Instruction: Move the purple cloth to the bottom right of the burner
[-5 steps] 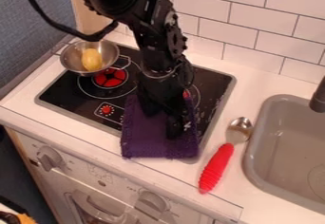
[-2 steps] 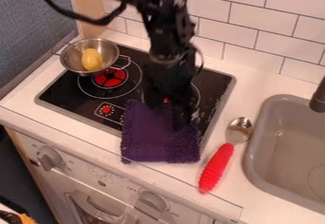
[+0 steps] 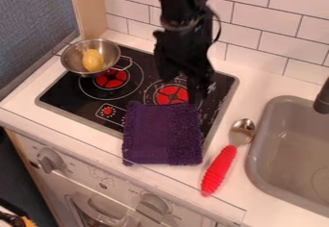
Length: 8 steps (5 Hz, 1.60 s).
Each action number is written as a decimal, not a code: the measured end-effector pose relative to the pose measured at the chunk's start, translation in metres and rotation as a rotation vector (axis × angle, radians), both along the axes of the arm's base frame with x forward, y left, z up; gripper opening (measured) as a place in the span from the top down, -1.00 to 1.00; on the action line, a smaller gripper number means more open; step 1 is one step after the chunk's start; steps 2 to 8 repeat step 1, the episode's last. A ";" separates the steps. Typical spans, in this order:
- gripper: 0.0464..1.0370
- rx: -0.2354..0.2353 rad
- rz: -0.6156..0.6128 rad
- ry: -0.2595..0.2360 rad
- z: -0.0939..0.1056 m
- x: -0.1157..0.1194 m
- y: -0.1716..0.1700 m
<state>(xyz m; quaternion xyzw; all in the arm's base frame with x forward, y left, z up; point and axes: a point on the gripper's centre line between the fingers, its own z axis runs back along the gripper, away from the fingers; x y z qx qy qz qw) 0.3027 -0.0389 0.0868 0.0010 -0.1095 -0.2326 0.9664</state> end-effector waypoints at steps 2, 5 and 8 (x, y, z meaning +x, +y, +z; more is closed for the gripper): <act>-0.92 0.004 0.000 -0.070 0.015 0.000 -0.002; -0.92 0.004 0.000 -0.070 0.015 0.000 -0.002; -0.92 0.004 0.000 -0.070 0.015 0.000 -0.002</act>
